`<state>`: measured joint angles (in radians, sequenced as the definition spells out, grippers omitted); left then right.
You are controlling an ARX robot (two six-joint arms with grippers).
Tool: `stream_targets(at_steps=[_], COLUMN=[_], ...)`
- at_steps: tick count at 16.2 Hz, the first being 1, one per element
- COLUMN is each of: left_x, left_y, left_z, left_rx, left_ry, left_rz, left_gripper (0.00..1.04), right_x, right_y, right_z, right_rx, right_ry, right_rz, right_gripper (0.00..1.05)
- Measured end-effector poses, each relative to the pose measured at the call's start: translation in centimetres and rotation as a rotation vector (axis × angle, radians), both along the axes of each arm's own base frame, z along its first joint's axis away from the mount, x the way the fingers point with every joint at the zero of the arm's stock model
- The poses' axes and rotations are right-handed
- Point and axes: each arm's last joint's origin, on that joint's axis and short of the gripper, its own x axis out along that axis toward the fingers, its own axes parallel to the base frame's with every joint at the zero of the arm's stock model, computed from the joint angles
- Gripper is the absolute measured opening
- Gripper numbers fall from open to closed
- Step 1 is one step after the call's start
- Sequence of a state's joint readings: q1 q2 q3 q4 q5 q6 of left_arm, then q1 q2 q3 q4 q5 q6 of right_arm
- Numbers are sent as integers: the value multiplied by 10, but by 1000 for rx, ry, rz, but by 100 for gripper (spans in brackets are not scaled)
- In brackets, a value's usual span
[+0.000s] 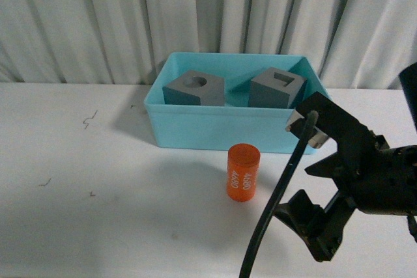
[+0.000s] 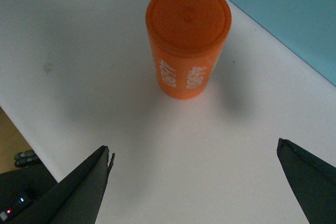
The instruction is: Place gray and orange parts in blue box
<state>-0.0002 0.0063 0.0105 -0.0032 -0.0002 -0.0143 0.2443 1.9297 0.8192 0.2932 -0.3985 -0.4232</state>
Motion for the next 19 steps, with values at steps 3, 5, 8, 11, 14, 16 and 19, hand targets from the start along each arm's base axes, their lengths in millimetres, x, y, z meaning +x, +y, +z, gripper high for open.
stream_targets(at_steps=[3, 5, 8, 11, 14, 16, 19], left_x=[0, 0, 0, 0, 0, 0, 0], left_y=[0, 0, 0, 0, 0, 0, 0], left_z=[0, 0, 0, 0, 0, 0, 0], left_rx=[0, 0, 0, 0, 0, 0, 0], left_ry=[0, 0, 0, 0, 0, 0, 0], left_rz=[0, 0, 0, 0, 0, 0, 0], left_gripper=[98, 98, 98, 98, 98, 98, 98], right_x=[10, 16, 30, 39, 43, 45, 49], right_y=[12, 18, 32, 44, 52, 54, 56], right_z=[-4, -8, -7, -13, -14, -16, -17], right_rx=[7, 1, 13, 9, 16, 13, 14], right_ry=[4, 9, -4, 5, 2, 3, 3], right_rz=[-2, -7, -7, -8, -2, -1, -10], right_gripper=[98, 98, 98, 98, 98, 98, 98])
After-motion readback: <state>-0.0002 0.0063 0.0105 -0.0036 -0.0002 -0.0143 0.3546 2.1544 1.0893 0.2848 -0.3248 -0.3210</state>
